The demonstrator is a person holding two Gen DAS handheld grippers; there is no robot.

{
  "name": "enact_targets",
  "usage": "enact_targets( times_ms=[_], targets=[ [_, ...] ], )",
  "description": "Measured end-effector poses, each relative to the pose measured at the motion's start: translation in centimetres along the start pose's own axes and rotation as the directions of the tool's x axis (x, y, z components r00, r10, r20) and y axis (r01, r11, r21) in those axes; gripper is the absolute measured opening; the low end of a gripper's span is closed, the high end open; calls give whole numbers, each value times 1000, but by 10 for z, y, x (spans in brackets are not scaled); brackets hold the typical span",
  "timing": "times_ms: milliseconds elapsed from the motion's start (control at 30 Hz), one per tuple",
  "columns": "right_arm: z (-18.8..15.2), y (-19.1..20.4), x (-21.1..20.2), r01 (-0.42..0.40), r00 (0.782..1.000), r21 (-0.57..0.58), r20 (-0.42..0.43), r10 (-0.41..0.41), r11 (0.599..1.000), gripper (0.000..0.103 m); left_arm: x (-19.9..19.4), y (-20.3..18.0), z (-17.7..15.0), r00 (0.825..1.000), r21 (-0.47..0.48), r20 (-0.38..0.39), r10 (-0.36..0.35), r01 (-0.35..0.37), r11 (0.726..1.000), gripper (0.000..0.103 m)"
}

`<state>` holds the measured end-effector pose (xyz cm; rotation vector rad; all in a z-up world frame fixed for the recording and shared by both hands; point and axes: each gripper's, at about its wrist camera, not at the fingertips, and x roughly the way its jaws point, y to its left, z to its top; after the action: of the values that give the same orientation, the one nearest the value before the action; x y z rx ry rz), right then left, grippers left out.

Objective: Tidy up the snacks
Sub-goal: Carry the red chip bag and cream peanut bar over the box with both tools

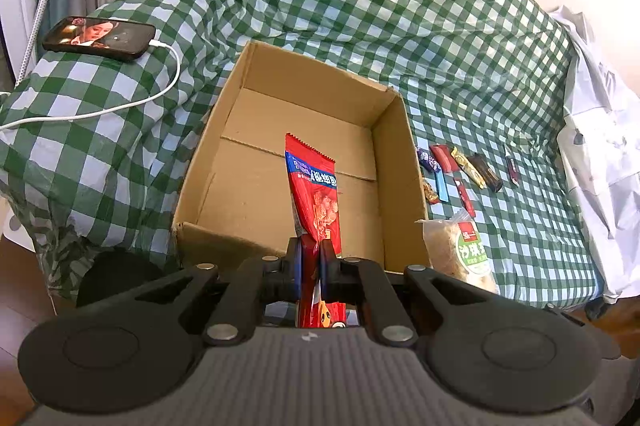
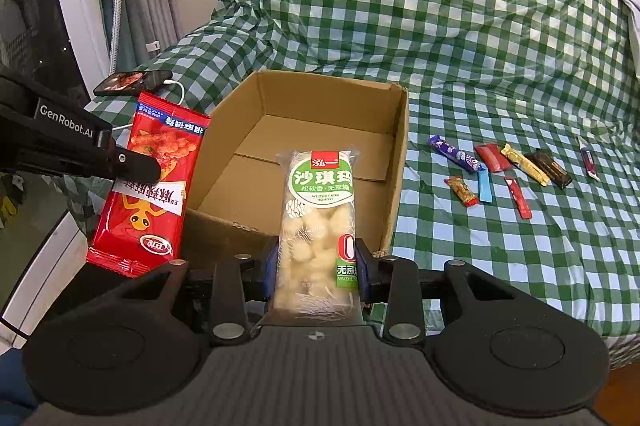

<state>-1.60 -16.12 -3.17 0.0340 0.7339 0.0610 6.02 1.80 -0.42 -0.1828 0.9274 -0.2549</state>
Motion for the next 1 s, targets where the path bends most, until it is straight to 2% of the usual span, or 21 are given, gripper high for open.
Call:
enact_targets(
  times_ms=[733,1000],
  targets=[
    [-1,-7,12,-3,999,10,-53,4,1000,38,16,-5,8,1000,-3,-24,7,-7,1000,9],
    [4,-9,24,-1,997,19,-76,3,1000,38,30,2,24,1000,-22,-19,13,-14,1000,9]
  ],
)
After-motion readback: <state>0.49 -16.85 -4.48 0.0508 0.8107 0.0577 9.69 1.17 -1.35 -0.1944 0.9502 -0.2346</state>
